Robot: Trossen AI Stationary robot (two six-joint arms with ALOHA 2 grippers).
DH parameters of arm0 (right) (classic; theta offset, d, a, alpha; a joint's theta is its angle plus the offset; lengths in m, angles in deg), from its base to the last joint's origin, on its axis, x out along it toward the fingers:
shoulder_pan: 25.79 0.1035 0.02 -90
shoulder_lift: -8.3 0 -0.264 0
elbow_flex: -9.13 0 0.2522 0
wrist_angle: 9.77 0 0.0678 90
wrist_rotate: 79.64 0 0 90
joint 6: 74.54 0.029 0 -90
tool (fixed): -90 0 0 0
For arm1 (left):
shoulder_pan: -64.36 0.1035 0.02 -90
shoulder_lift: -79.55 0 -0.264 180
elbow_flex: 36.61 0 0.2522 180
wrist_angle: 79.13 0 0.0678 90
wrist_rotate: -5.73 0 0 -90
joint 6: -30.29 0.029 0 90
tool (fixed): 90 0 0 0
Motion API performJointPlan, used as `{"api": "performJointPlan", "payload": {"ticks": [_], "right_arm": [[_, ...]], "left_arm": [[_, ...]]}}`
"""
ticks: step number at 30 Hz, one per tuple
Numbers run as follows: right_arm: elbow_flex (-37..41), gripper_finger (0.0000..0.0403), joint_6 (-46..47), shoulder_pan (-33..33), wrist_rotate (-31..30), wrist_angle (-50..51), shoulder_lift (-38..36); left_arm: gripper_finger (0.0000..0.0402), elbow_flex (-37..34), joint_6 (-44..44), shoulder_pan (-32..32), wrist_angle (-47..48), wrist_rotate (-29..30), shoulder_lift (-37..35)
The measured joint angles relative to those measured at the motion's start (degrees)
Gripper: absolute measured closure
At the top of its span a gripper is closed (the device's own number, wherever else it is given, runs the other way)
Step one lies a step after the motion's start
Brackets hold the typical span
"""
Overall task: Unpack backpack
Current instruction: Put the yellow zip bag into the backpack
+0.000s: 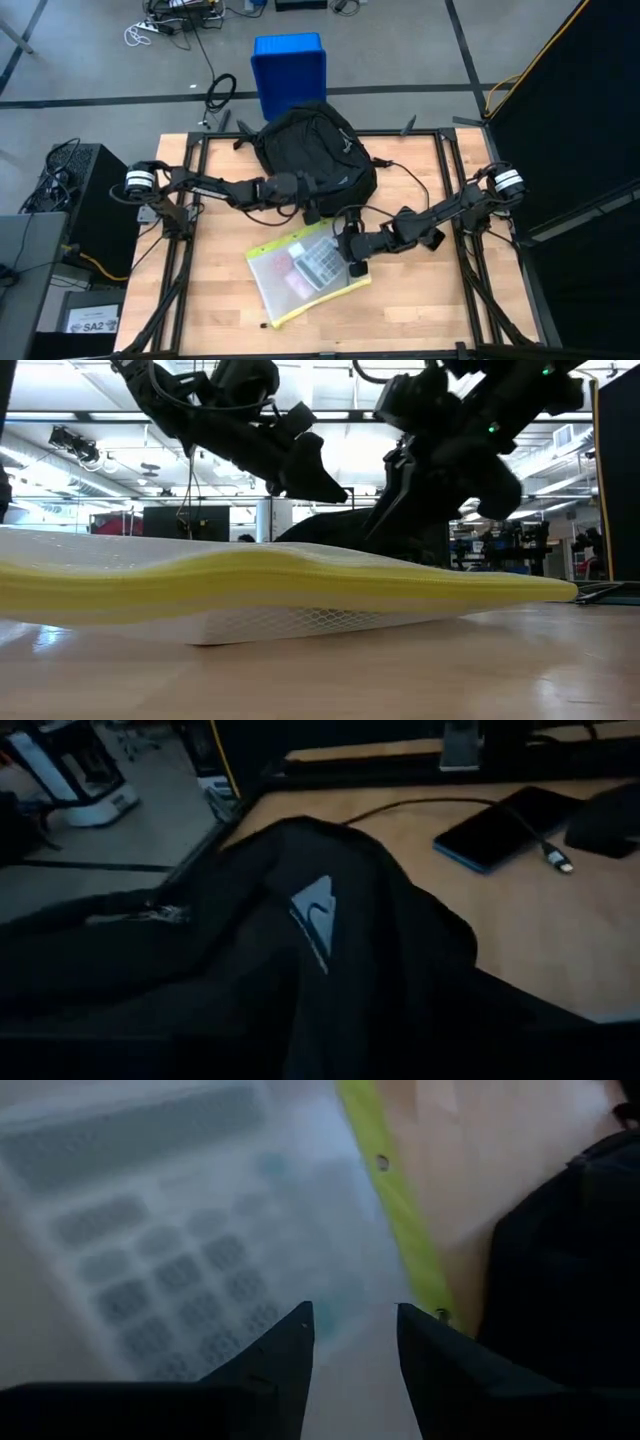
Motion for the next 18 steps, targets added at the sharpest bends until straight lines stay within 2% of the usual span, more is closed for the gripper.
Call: {"api": "performJointPlan", "payload": {"ticks": [3, 7, 14, 18], "right_arm": [[0.0, 0.0284, -0.2, -2.41, 0.41, 0.03, 0.02], [0.0, 0.0279, -0.26, -5.09, 0.36, 1.13, 0.02], [0.0, 0.028, 3.15, -8.91, 0.47, 1.34, 0.02], [0.0, 0.0281, 3.7, -9.58, 0.54, 1.31, 0.04]], "left_arm": [[0.0217, 0.0, 1.66, 0.71, -0.08, -3.76, 0.02], [0.0217, 0.0, 7.76, 1.12, 1.45, -2.43, 0.02], [0.0217, 0.0, 7.48, 1.6, 7.02, -2.14, 0.02], [0.0217, 0.0, 7.85, 1.34, 6.39, -3.68, 0.02]]}}
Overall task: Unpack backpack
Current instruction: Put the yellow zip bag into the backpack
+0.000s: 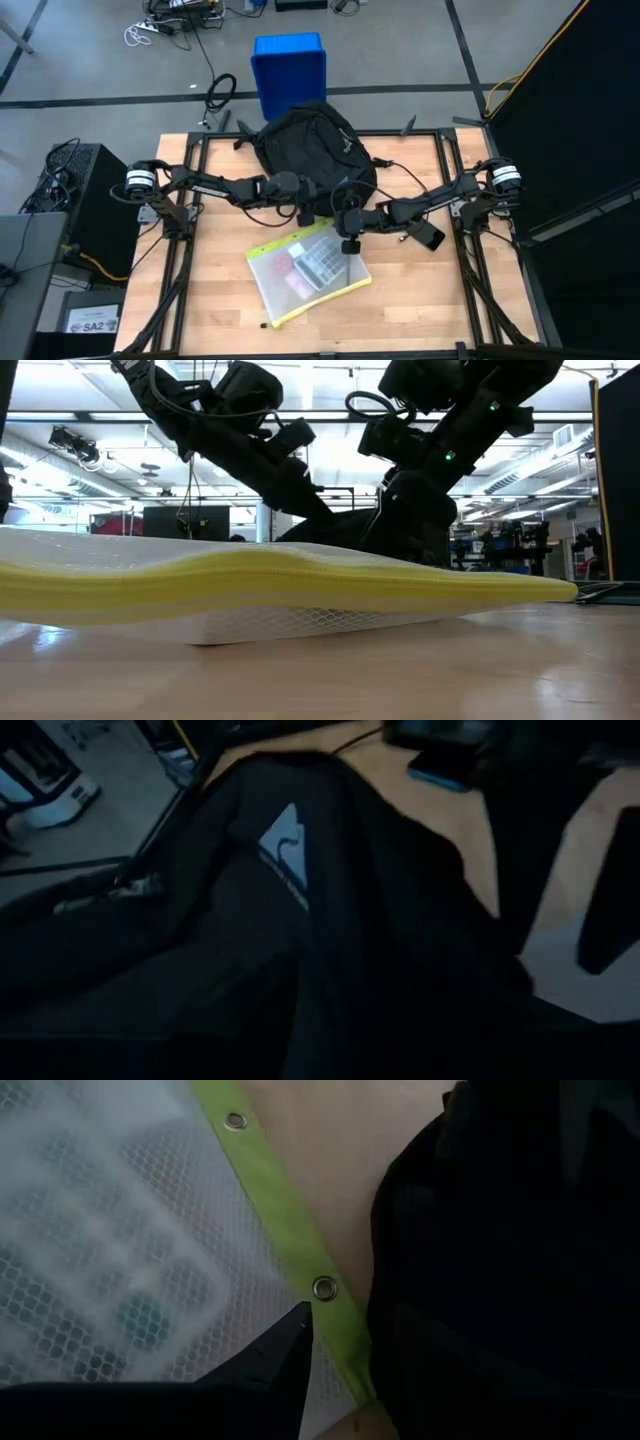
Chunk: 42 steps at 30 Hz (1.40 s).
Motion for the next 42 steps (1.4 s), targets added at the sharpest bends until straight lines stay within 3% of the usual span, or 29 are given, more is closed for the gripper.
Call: {"api": "performJointPlan", "payload": {"ticks": [10, 22, 28, 36, 42], "right_arm": [[0.0, 0.0285, 3.05, -0.94, -0.11, 0.04, 0.0], [5.29, 0.0291, 6.2, -1.15, -2.62, -3.79, 0.02], [5.62, 0.029, 6.23, -1.35, -3.86, -4.54, 0.02], [5.62, 0.0292, 6.18, -1.78, -4.02, -5.19, 0.02], [5.62, 0.029, 6.13, -2.55, -3.91, -7.01, 0.04]], "left_arm": [[0.0217, 0.0, -0.09, 0.7, -3.03, 6.61, 0.0], [0.021, 0.0, 4.57, -2.49, -1.01, 5.31, 0.79], [0.0156, 1.23, 6.3, -4.74, -2.51, 5.27, 0.79], [0.0063, 4.71, 6.04, -6.12, 3.9, 4.77, 0.76], [0.0048, 5.35, 5.94, -3.7, 4.46, 4.23, 5.51]]}}
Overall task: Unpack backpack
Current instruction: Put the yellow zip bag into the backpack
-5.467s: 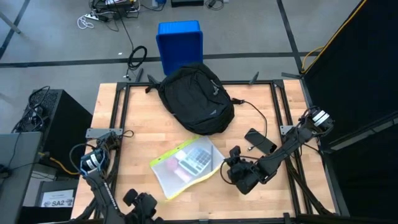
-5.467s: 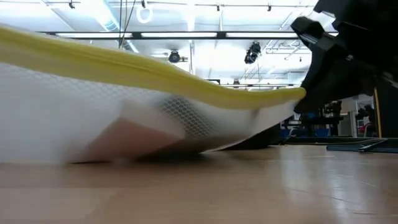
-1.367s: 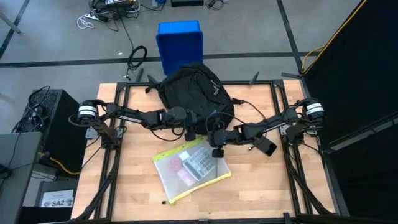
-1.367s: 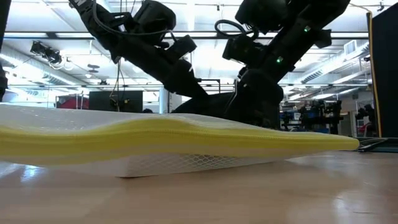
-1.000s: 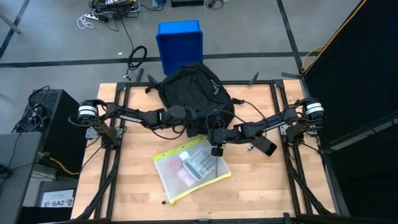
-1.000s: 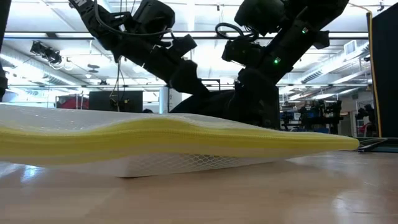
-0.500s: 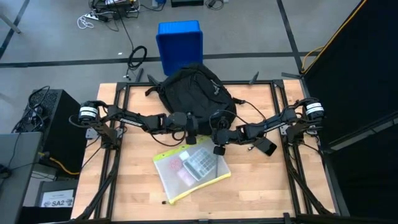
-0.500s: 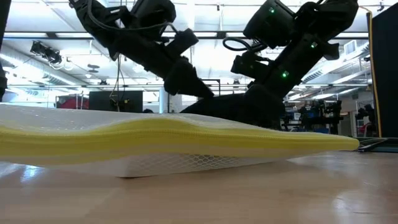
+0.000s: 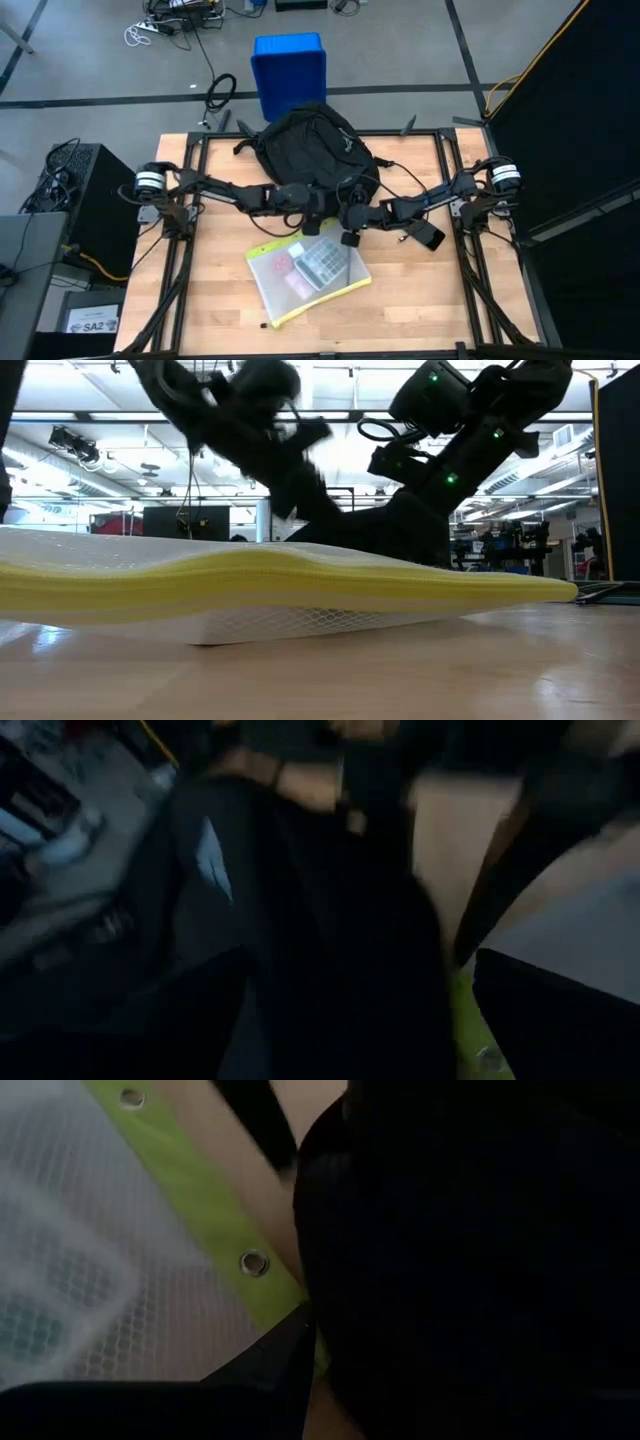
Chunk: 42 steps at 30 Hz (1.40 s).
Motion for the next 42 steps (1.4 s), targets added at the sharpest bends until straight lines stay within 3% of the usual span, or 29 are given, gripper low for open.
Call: {"api": "performJointPlan", "payload": {"ticks": [6, 10, 19, 24, 30, 35, 42], "right_arm": [[0.0, 0.0294, 0.07, -0.97, 0.09, -0.73, 0.01], [0.0, 0.0295, -0.13, -1.56, -0.06, -0.95, 0.01], [0.0, 0.0296, 0.09, -2.63, 0.13, -0.98, 0.01], [0.0, 0.0296, 0.51, -3.08, 0.13, -1.05, 0.01], [0.0, 0.0296, 3.88, -2.25, 0.39, 0.17, 0.01], [-0.02, 0.0296, 8.36, 0.04, 0.41, 3.02, 0.01], [0.0, 0.0296, 15.72, 8.06, -1.68, 2.07, 0.01]], "left_arm": [[0.0053, 2.96, 0.75, 3.12, 3.06, 1.39, 5.08], [0.0093, 3.11, 4.27, 4.63, 3.07, -0.51, 5.5], [0.0279, 3.11, 9.09, 5.32, 2.75, -2.76, 5.5], [0.0386, 3.09, 8.96, 5.52, 0.1, 2.14, 5.42], [0.0399, 3.02, 2.01, 5.09, 0.66, 5.48, 3.08], [0.0401, 3.0, -4.75, 2.43, 4.7, 12.25, 0.05], [0.0401, 2.89, -7.97, -2.93, 5.06, 18.74, -0.75]]}}
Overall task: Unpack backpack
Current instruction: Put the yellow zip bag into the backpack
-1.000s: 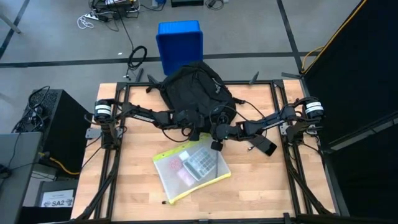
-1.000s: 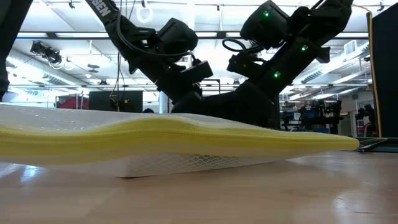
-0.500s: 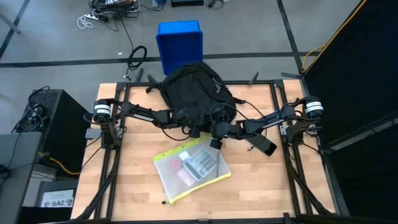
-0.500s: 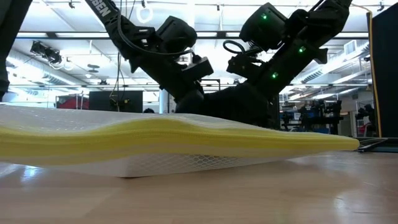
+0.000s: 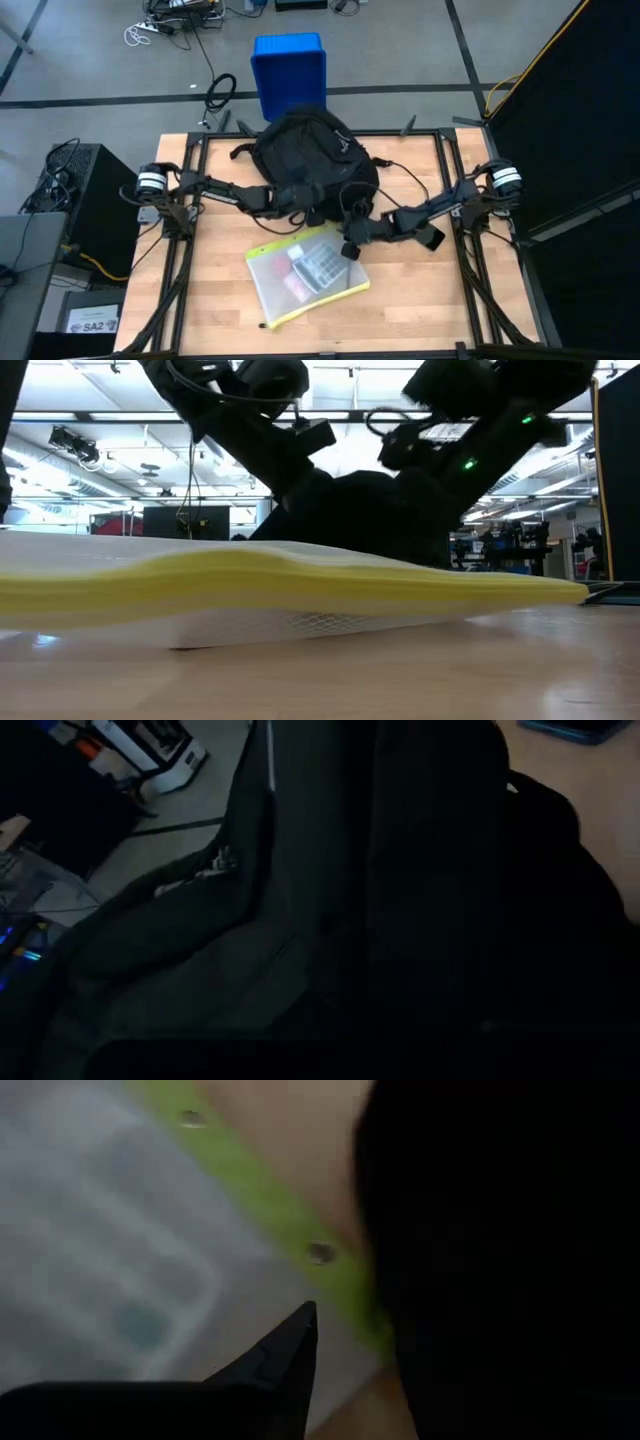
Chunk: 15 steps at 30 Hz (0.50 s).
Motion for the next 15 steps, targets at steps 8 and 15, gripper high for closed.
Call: {"api": "performJointPlan", "payload": {"ticks": [8, 15], "right_arm": [[0.0, 0.0299, 5.27, 9.49, -8.79, -4.59, 0.0], [0.0, 0.0304, 0.53, 14.43, -15.44, -14.51, 0.0]], "left_arm": [[0.0401, -0.03, 1.75, -3.37, 0.46, 7.07, -5.64], [0.0401, 0.0, 3.25, -5.99, 2.01, 7.67, -14.82]]}}
